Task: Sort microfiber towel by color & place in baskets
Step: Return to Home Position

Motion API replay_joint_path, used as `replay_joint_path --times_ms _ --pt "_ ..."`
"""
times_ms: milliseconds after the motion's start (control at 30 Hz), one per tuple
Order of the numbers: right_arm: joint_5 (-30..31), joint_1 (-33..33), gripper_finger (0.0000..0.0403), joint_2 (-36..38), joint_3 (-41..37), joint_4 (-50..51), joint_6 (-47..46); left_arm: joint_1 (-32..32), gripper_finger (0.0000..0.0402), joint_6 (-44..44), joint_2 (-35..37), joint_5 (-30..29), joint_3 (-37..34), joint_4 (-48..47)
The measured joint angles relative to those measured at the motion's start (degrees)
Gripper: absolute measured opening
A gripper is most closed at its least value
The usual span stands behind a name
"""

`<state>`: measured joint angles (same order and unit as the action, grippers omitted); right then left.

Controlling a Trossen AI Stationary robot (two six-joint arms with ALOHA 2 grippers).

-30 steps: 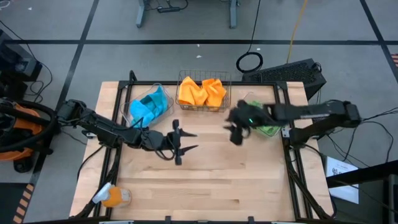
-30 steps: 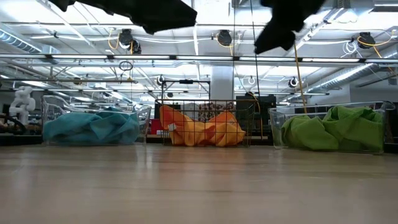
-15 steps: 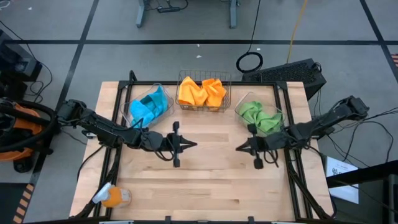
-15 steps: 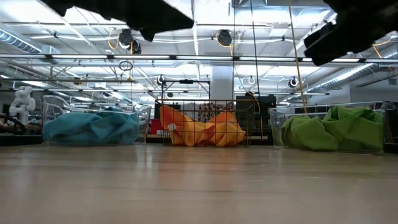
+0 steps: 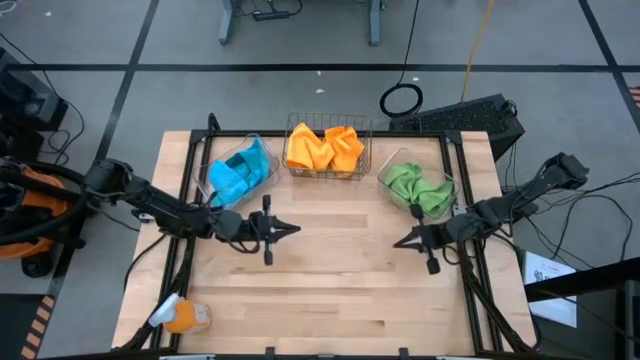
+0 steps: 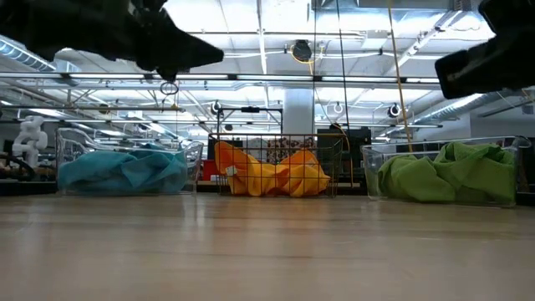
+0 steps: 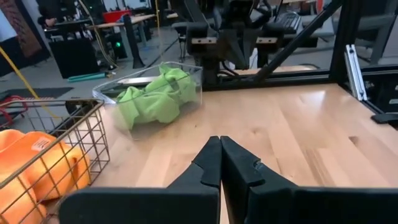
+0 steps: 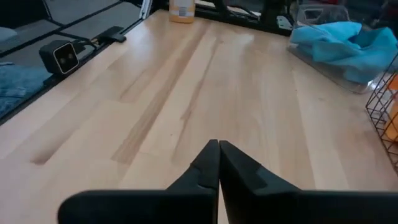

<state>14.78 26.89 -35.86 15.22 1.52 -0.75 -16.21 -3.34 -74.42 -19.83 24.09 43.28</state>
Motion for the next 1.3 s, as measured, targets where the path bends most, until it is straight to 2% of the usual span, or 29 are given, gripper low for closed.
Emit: replay_joint_path --times_ms 100,233,533,933,1300 --pt "-0.19 -0.01 0.0001 3.88 -2.6 0.0 1.14 0.0 0.0002 -0.93 1.63 -0.56 -2.68 1.23" --pt "-4.45 -0.03 0.0001 9.25 -5.49 0.19 1.21 -0.09 0.0002 -1.9 3.68 -1.23 -7.07 8.16" --pt "-9.0 -0.03 0.0001 17.94 -6.72 5.95 1.07 -0.17 0.0002 -1.43 8.42 -0.25 -16.37 16.44" --pt "-12.28 -0.03 0.0 25.99 -6.72 10.57 1.27 -1.22 0.0002 -1.72 15.08 0.1 -21.05 16.44" --pt "-13.65 -0.03 0.0 33.78 -8.01 9.31 4.67 -2.33 0.0002 -1.61 19.26 -1.78 -23.7 15.77"
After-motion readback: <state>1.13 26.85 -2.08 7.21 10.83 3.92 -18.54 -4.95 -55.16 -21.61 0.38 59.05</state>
